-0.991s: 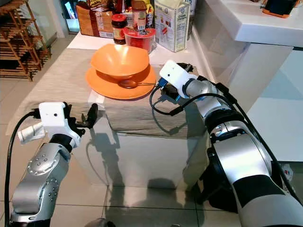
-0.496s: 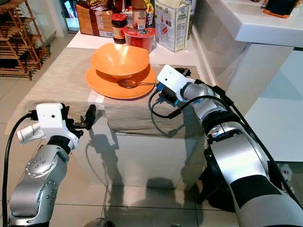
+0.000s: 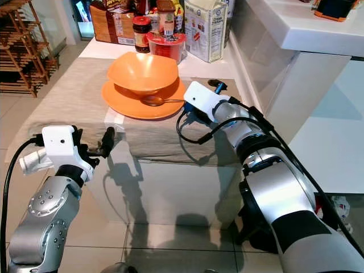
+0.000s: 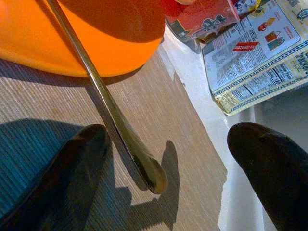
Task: Setting the table
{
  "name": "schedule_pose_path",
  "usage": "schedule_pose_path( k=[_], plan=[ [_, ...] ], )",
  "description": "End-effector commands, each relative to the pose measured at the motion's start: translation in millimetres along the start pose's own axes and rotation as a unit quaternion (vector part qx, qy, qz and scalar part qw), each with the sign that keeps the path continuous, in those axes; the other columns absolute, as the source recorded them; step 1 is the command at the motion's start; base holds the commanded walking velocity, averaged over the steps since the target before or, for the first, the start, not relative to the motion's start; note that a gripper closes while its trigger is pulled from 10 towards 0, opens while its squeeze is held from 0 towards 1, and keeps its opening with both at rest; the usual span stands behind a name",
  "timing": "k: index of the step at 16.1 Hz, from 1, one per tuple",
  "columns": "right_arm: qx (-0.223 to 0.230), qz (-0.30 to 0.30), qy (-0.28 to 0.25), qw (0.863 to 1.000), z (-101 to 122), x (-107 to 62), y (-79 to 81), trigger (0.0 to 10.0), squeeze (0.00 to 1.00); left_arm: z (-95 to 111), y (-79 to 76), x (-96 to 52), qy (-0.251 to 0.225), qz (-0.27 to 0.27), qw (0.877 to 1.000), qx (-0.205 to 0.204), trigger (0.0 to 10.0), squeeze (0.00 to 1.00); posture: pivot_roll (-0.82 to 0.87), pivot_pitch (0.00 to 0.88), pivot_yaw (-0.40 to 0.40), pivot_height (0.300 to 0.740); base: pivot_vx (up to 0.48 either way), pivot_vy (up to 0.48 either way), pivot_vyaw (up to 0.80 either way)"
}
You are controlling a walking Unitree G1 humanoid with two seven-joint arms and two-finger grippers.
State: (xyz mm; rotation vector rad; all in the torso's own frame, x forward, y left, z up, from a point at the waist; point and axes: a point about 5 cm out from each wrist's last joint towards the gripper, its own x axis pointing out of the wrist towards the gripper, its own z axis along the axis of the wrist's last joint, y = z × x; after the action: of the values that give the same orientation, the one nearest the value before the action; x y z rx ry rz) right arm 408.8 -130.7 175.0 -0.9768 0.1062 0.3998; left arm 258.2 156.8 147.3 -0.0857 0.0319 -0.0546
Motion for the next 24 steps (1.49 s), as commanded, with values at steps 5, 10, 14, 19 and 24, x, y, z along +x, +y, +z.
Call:
schedule_pose_path(
  k=[5, 10, 14, 19, 24],
  plan=[
    [0.015, 0.01, 0.038, 0.999, -11.0, 0.3, 13.9, 0.0, 0.0, 4.2, 1.1, -7.3, 0.003, 0.004, 1.0, 0.001, 10.0, 0.0, 0.1, 0.065, -0.016, 0.731, 0.0, 0.0, 0.0],
    [0.021, 0.016, 0.04, 0.999, -11.7, 0.5, 18.9, 0.0, 0.0, 6.6, 5.6, -16.6, 0.017, 0.008, 1.0, -0.005, 10.0, 0.0, 0.12, 0.112, 0.018, 0.731, 0.0, 0.0, 0.0],
    [0.031, 0.019, 0.037, 0.999, -10.9, 1.1, 25.0, 0.0, 0.0, 7.9, 8.0, -15.8, 0.028, 0.004, 1.0, -0.003, 10.0, 0.0, 0.11, 0.114, 0.035, 0.731, 0.0, 0.0, 0.0],
    [0.043, 0.019, 0.037, 0.998, -10.2, 1.2, 22.9, 0.0, 0.0, 5.6, 1.8, -14.6, 0.032, 0.0, 0.999, -0.013, 10.0, 0.0, 0.1, 0.123, 0.024, 0.731, 0.0, 0.0, 0.0],
    [0.074, 0.006, 0.026, 0.997, -7.8, 1.3, 18.4, 0.0, 0.0, 5.7, 2.2, -13.3, 0.032, 0.002, 0.999, -0.013, 10.0, 0.0, 0.1, 0.113, 0.023, 0.731, 0.0, 0.0, 0.0]
  ],
)
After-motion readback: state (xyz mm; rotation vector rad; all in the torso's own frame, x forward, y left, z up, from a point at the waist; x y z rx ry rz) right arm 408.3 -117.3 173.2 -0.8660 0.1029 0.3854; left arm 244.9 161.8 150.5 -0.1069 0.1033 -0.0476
